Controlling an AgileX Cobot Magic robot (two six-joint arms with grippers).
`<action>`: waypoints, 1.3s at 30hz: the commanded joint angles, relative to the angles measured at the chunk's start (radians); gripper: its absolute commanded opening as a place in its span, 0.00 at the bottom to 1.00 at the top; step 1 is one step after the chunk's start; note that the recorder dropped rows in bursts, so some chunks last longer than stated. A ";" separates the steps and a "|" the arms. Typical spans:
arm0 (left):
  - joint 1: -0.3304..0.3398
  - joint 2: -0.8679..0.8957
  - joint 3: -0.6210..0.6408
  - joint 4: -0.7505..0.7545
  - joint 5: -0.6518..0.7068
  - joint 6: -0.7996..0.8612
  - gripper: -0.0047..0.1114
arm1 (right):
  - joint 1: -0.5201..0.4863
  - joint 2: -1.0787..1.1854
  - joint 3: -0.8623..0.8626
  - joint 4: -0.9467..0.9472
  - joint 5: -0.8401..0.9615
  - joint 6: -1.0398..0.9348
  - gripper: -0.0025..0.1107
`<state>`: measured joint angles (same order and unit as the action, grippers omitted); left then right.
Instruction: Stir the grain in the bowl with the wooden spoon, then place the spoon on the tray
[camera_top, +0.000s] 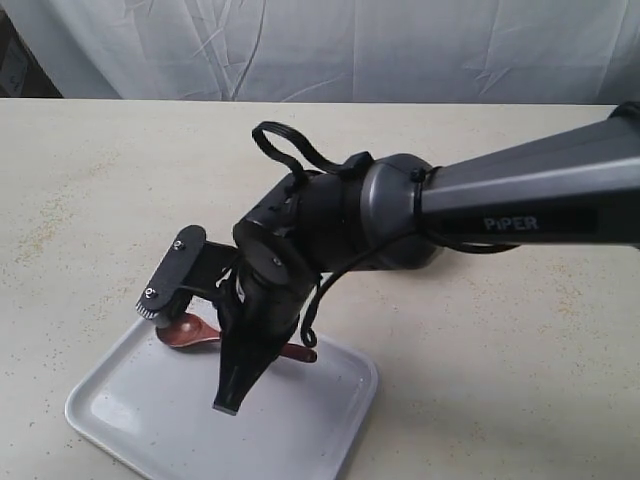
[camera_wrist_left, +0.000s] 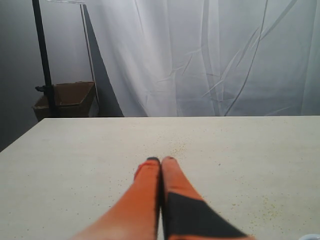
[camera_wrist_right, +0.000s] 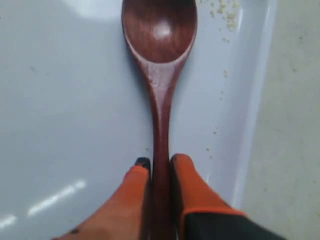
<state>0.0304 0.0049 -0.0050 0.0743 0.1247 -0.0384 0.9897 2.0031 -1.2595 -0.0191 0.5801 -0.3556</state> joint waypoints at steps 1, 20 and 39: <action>-0.005 -0.005 0.005 -0.002 0.001 -0.004 0.04 | 0.001 0.014 -0.003 0.007 -0.004 0.000 0.02; -0.005 -0.005 0.005 -0.002 0.001 -0.002 0.04 | -0.001 -0.483 0.023 0.014 0.099 0.184 0.04; -0.005 -0.005 0.005 -0.002 0.001 -0.003 0.04 | -0.001 -1.164 1.166 0.136 -0.898 0.281 0.08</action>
<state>0.0304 0.0049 -0.0050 0.0743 0.1247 -0.0384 0.9918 0.8499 -0.1448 0.0653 -0.1817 -0.0770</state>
